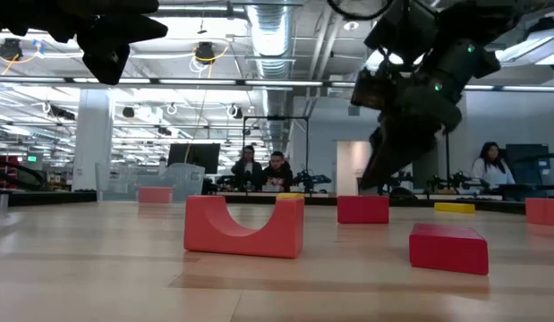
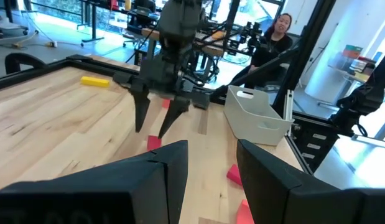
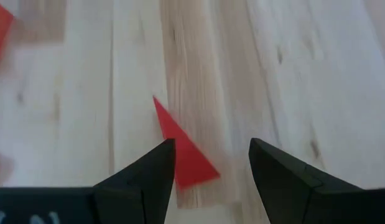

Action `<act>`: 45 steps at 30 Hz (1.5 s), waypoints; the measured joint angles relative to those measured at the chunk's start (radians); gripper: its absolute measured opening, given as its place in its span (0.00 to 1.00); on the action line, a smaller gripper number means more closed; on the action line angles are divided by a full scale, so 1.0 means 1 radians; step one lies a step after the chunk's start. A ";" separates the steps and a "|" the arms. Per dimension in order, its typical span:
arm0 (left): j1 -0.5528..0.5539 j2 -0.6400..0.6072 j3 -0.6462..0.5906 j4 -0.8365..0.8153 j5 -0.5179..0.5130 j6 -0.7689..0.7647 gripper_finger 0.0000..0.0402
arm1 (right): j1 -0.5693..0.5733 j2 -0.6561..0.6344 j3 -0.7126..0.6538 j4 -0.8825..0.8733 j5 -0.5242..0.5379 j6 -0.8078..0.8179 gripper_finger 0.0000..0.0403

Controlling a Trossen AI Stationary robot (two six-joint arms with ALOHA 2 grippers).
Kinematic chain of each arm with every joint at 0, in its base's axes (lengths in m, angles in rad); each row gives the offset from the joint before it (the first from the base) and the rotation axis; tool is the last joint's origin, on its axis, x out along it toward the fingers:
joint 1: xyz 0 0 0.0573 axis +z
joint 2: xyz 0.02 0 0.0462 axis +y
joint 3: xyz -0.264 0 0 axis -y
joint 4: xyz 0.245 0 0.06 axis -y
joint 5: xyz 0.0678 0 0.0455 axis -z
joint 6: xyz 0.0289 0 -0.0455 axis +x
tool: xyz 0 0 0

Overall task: Sort & place blocks by color
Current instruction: Put the top red block into the gray bin

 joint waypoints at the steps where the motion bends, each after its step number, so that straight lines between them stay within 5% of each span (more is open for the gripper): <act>1: 0.000 0.000 0.000 0.000 0.000 0.000 0.30 | 0.001 0.008 -0.002 0.004 0.000 -0.006 0.57; 11: 0.000 0.000 0.000 -0.015 0.006 0.008 0.31 | 0.002 0.174 0.009 0.098 -0.016 -0.018 0.57; 17: 0.000 0.000 0.000 -0.015 0.005 0.008 0.31 | -0.003 0.161 0.008 0.094 -0.020 0.007 0.56; 26: 0.000 0.000 0.000 -0.015 0.005 0.005 0.31 | -0.007 0.125 0.004 0.041 -0.035 0.014 0.26; 29: 0.000 0.000 0.000 -0.015 0.005 0.003 0.31 | -0.008 0.123 0.006 0.031 -0.062 0.036 0.26; 45: 0.000 0.000 0.000 -0.015 0.006 0.002 0.31 | 0.177 -0.280 0.003 -0.272 -0.077 0.203 0.26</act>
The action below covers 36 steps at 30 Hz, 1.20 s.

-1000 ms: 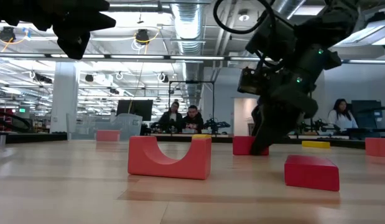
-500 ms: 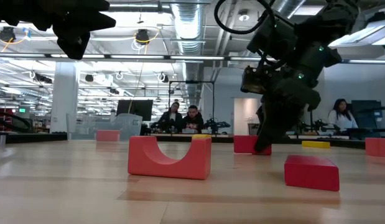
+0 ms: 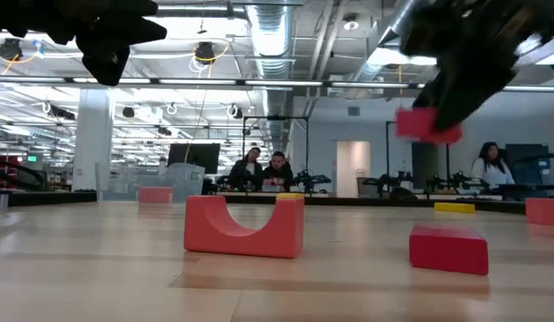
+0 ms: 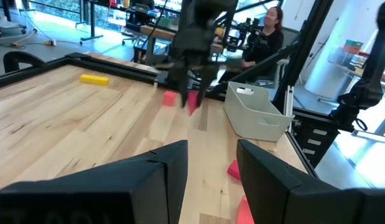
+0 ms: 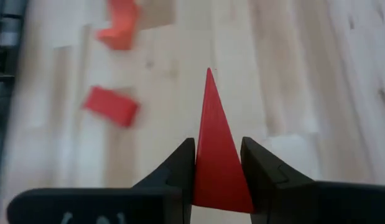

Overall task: Sort & place blocks by color
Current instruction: Put the top red block into the gray bin

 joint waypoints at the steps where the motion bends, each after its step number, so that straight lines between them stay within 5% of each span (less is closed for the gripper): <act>1: 0.000 0.000 0.000 0.000 0.000 0.000 0.31 | 0.023 -0.033 0.000 -0.020 0.001 0.022 0.26; 9: 0.000 0.000 0.000 0.000 -0.001 -0.005 0.31 | 0.251 -0.251 0.000 -0.204 0.000 0.351 0.26; 15: 0.000 0.000 0.000 0.000 -0.001 -0.007 0.31 | 0.456 -0.291 0.001 -0.169 0.005 0.636 0.26; 25: 0.000 0.000 0.000 0.000 -0.007 -0.013 0.31 | 0.705 -0.077 0.001 -0.170 0.020 0.922 0.26; 36: 0.000 0.000 0.000 0.003 -0.017 -0.013 0.31 | 0.695 0.126 0.001 -0.086 0.022 0.928 0.33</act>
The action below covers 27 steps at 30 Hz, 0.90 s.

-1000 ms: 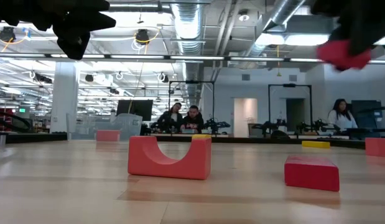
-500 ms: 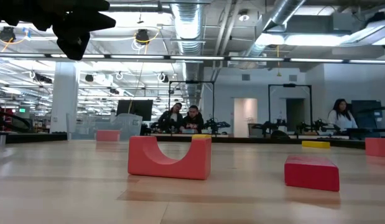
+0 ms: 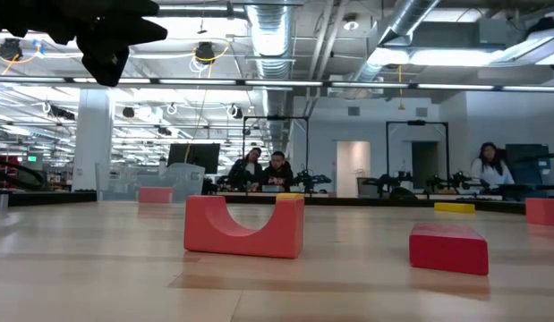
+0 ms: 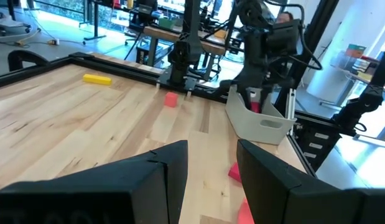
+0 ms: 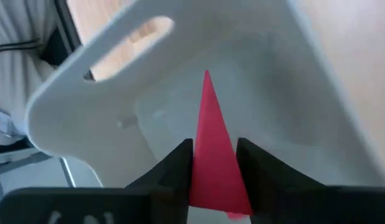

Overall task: Sort & place blocks by color
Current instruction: Put the top red block into the gray bin, then put the left yellow block into the white bin

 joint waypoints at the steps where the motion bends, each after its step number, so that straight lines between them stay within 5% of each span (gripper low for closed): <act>1: 0.000 0.000 0.000 -0.001 -0.004 0.000 0.31 | -0.006 0.010 0.000 0.024 -0.004 -0.005 0.35; 13: 0.000 0.000 0.000 -0.003 -0.016 0.010 0.31 | -0.056 0.026 0.001 0.064 -0.043 0.029 0.38; 27: 0.000 0.000 0.000 -0.003 -0.015 0.010 0.30 | -0.093 -0.139 0.001 0.034 -0.114 0.126 0.54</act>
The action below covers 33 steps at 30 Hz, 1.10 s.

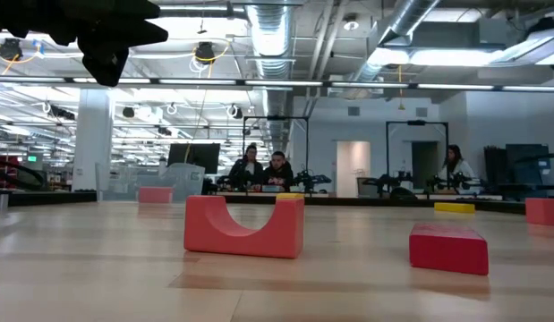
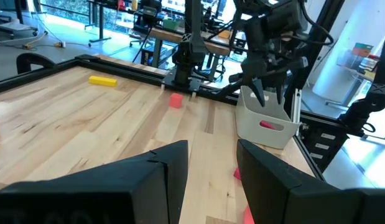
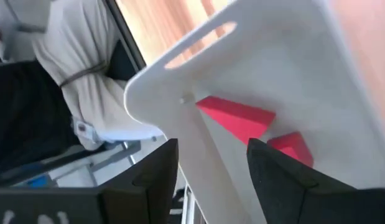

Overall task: Sort & place blocks by color
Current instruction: Put the left yellow block into the white bin

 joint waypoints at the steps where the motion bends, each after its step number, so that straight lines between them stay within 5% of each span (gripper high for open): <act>1: 0.000 0.000 0.000 0.000 0.000 0.000 0.30 | -0.001 -0.013 0.000 -0.006 0.016 -0.003 0.53; 17: 0.002 0.000 0.000 0.001 -0.003 -0.003 0.31 | -0.002 -0.135 0.000 0.139 0.501 -0.437 0.50; 33: 0.003 0.000 0.000 0.005 -0.004 0.019 0.31 | -0.147 -0.129 0.000 0.200 0.538 -0.619 0.48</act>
